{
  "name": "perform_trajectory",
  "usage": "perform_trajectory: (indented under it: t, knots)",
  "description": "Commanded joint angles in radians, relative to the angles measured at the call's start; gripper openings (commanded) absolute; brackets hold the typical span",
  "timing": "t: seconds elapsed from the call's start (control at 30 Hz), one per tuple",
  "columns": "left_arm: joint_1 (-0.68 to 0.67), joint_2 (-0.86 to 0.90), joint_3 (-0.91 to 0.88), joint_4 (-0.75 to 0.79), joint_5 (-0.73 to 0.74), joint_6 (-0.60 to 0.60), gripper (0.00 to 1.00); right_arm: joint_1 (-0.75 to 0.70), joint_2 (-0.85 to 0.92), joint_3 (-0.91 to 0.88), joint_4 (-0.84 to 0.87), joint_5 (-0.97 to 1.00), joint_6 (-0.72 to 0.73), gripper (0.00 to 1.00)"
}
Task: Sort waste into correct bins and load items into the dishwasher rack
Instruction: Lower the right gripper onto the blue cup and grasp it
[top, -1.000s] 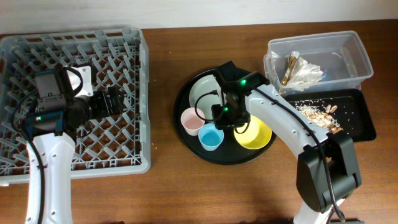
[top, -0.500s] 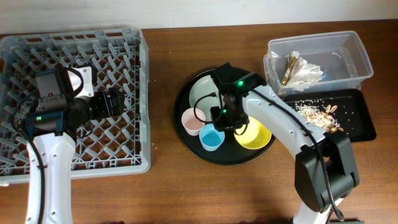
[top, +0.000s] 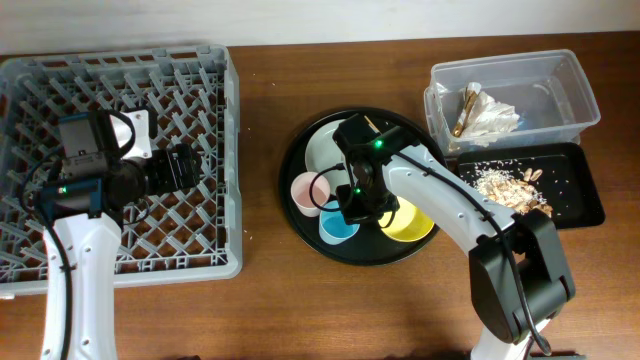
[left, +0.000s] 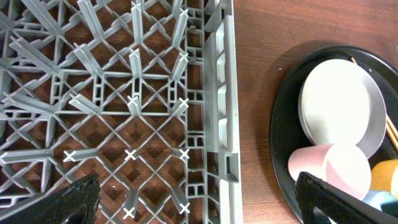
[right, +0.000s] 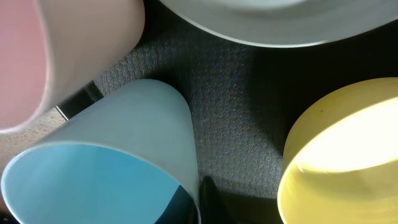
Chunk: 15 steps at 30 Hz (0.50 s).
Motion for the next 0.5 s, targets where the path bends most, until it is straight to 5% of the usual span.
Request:
perform_trajectory:
  t: [0.0, 0.2, 0.47]
  knots:
    - [-0.004, 0.001, 0.016, -0.004, 0.029, -0.014, 1.0, 0.005, -0.011, -0.004, -0.026, -0.028, 0.004, 0.04]
    - [-0.004, 0.001, 0.016, -0.004, 0.185, -0.014, 1.0, -0.039, -0.179, 0.068, -0.125, -0.146, -0.053, 0.04]
    - [-0.003, 0.001, 0.016, 0.006, 0.639, -0.037, 1.0, -0.216, -0.449, 0.079, -0.014, -0.379, -0.079, 0.04]
